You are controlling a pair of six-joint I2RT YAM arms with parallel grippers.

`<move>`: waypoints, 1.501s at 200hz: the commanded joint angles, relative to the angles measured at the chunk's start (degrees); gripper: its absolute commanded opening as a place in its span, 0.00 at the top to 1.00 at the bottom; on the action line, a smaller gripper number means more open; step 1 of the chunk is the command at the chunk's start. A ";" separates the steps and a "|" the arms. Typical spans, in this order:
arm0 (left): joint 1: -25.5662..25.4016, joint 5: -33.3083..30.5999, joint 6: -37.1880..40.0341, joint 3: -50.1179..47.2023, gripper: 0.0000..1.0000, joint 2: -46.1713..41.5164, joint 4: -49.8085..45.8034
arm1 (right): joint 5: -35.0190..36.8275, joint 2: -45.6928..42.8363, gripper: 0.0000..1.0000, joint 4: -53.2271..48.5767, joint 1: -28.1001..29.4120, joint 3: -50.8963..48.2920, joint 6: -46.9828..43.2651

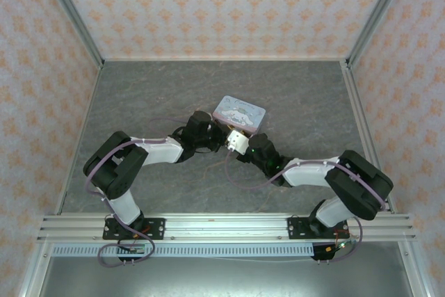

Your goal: Unlock the padlock with the key

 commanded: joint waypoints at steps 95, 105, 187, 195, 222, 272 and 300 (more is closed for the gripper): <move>-0.27 0.77 -0.27 1.24 1.00 -0.65 1.47 | 2.17 2.23 1.00 2.17 0.39 1.90 2.73; -0.28 0.69 -0.40 1.18 1.00 -0.84 1.49 | 2.80 1.96 1.00 2.35 0.39 1.56 3.29; -0.28 0.59 -0.36 0.46 1.00 -1.07 1.75 | 3.71 1.82 1.00 6.84 0.26 0.05 24.14; -0.28 0.62 -0.39 0.28 1.00 -1.12 1.96 | 3.56 2.16 1.00 7.03 0.17 0.29 26.96; -0.37 0.59 -0.58 -0.06 1.00 -0.78 2.24 | 0.95 3.51 1.00 8.49 -0.39 0.55 34.33; -0.85 0.26 -1.61 -1.55 1.00 0.20 4.27 | -4.28 6.82 1.00 12.17 -2.75 0.60 45.33; -1.03 0.02 -2.20 -2.39 1.00 0.60 5.39 | -6.93 7.75 1.00 14.22 -4.00 0.09 48.43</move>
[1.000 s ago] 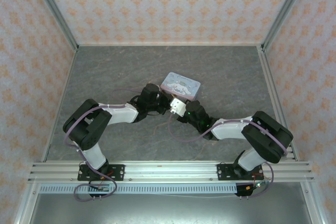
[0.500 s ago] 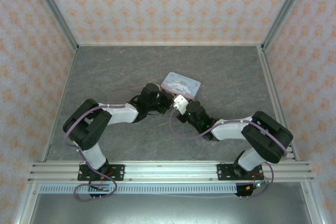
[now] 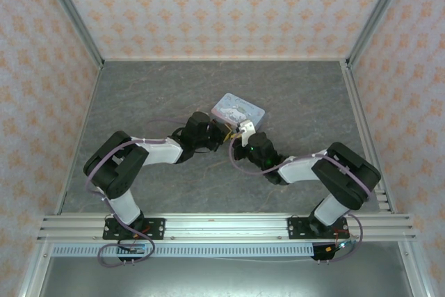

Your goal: Unlock the padlock with the key

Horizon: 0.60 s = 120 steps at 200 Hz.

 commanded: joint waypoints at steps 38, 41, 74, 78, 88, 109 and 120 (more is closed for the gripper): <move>-1.21 3.03 0.11 0.07 1.00 1.09 2.10 | -0.08 1.02 1.00 2.17 -1.79 0.10 4.63; -1.17 2.98 0.26 0.17 1.00 1.10 1.89 | -0.02 1.03 1.00 2.10 -1.81 0.01 4.73; -0.75 1.74 1.42 -0.42 0.75 0.77 0.22 | 0.09 1.31 1.00 2.97 -1.78 -1.52 8.77; -0.58 1.76 1.54 -0.54 0.72 0.56 0.14 | 0.08 1.31 1.00 3.21 -1.82 -1.86 9.40; -0.15 1.74 1.76 -1.10 0.66 -0.03 0.02 | 0.13 1.40 1.00 3.62 -1.86 -2.33 10.31; 0.98 1.54 3.20 -1.83 0.55 -2.19 -2.18 | 0.06 1.48 1.00 4.59 -1.86 -3.24 12.29; 1.75 1.36 4.64 -1.81 0.50 -3.89 -4.71 | 0.00 1.46 1.00 4.96 -1.86 -3.59 13.42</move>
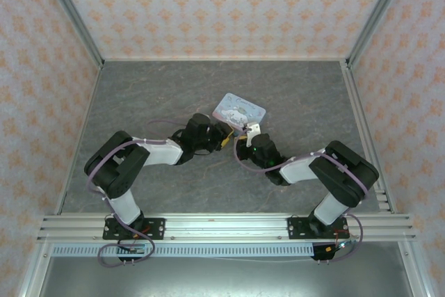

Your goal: Unlock the padlock with the key

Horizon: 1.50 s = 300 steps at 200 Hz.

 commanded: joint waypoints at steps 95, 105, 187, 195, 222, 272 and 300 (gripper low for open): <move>13.56 2.71 26.01 18.39 0.28 -0.73 -31.05 | -0.53 1.38 1.00 6.11 -0.36 -2.40 10.67; 13.57 3.34 29.08 22.29 0.27 2.04 -33.64 | -0.49 1.45 1.00 5.99 -0.36 -2.22 10.55; 13.67 3.12 41.09 40.44 0.28 18.76 -49.45 | -2.92 1.88 1.00 4.50 -0.44 -0.92 11.77; 13.63 2.97 41.25 39.84 0.29 18.99 -49.37 | -3.22 1.97 1.00 4.32 -0.53 -0.87 12.03; 13.73 2.81 40.87 35.50 0.31 18.30 -47.84 | -4.42 1.97 1.00 4.22 -1.14 -0.84 13.35; 13.80 3.18 38.27 24.38 0.31 13.36 -42.84 | -6.61 1.19 1.00 4.07 -2.50 -1.54 15.00; 13.81 1.48 36.51 18.72 0.31 8.81 -40.96 | -7.27 0.18 1.00 4.40 -3.46 -2.64 16.32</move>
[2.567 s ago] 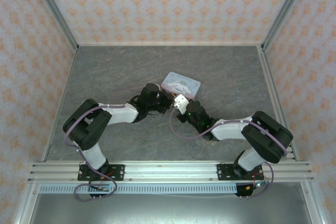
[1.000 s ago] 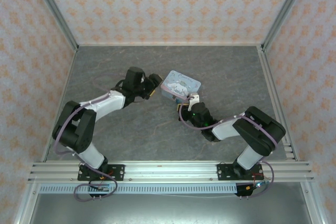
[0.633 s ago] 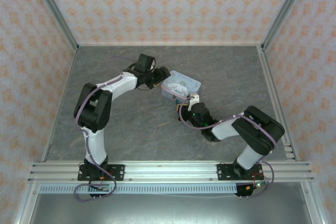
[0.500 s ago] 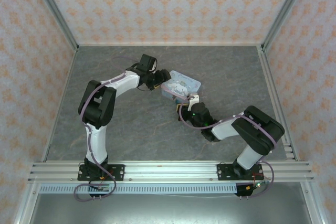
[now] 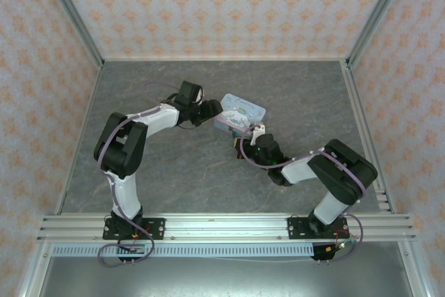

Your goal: Unlock the padlock with the key

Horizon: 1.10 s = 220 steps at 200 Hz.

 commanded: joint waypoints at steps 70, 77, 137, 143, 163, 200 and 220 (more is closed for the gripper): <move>-1.29 -2.81 -7.60 -18.75 0.32 -8.46 -0.37 | -6.23 1.01 1.00 6.23 -3.92 -3.50 8.13; -1.54 -2.96 -8.10 -19.63 0.32 -9.11 0.08 | -7.24 1.40 1.00 6.97 -4.62 -3.55 9.11; -4.05 -4.26 -10.60 -20.95 0.32 -12.01 0.14 | -13.56 5.83 1.00 11.51 -7.96 -2.45 18.88; -4.06 -4.40 -10.91 -21.15 0.31 -12.10 0.34 | -13.92 6.20 1.00 11.42 -8.54 -2.41 20.06; -4.13 -4.71 -11.27 -21.29 0.31 -12.15 0.36 | -16.30 8.03 1.00 11.48 -10.40 -1.46 23.99; -4.12 -5.32 -11.64 -21.18 0.31 -12.44 0.23 | -20.32 10.87 0.88 10.78 -12.38 0.23 28.33; -3.94 -5.56 -11.39 -20.53 0.30 -13.01 -0.40 | -18.73 9.52 0.71 9.02 -13.04 -0.87 26.98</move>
